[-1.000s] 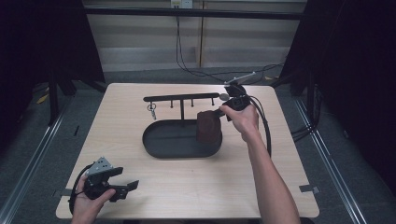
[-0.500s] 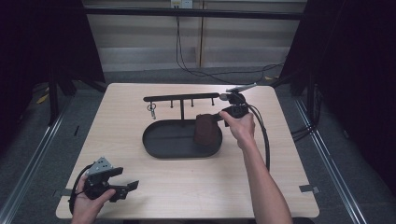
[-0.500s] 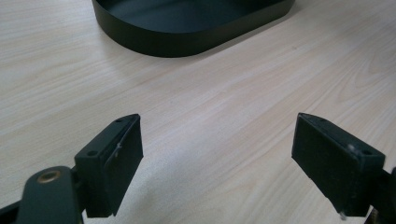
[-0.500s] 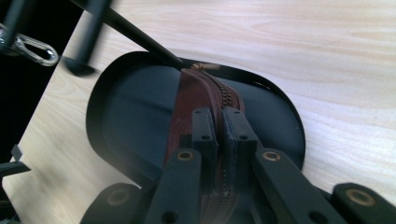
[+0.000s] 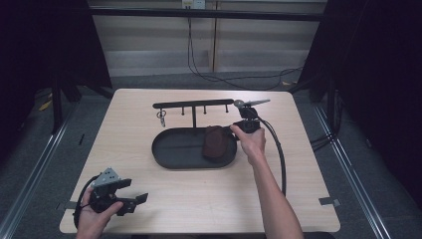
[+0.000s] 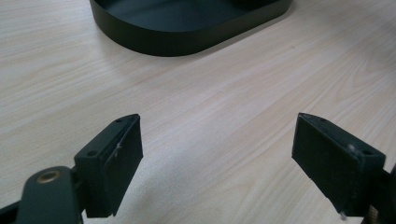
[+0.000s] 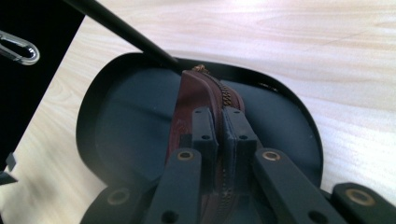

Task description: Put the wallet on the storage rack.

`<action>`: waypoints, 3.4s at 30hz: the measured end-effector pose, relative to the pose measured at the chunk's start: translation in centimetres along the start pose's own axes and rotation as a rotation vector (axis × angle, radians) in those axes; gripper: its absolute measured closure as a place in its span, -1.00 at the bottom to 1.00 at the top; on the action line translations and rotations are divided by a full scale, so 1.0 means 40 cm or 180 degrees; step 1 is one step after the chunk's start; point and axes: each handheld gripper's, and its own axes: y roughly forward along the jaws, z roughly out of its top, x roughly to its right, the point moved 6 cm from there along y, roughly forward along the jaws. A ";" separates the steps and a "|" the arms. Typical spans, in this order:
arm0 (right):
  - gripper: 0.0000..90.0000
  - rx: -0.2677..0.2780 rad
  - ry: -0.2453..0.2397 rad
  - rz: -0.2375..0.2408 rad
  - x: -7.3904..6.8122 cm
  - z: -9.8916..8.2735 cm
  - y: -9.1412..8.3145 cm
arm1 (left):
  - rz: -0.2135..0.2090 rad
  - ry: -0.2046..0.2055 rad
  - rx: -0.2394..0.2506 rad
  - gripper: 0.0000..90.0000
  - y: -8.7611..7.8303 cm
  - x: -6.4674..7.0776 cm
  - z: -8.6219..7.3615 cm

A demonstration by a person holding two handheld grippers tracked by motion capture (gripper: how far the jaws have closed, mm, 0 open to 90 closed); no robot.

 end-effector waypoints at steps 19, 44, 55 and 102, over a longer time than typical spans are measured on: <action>0.75 -0.0013 0.0061 -0.0149 0.053 -0.039 0.038 | 0.0016 -0.0001 -0.0002 -0.64 0.002 -0.001 0.000; -0.33 0.0181 -0.0270 -0.0158 0.039 -0.044 -0.032 | 0.0051 -0.0069 0.0038 -0.64 0.003 -0.007 0.003; -0.53 0.0288 -0.0466 -0.0206 0.039 -0.082 -0.091 | 0.0050 -0.0095 0.0028 -0.64 0.005 -0.008 0.003; -0.60 0.0556 -0.0562 -0.0613 0.145 -0.374 -0.333 | 0.0049 -0.0206 0.0008 -0.63 0.006 -0.011 0.002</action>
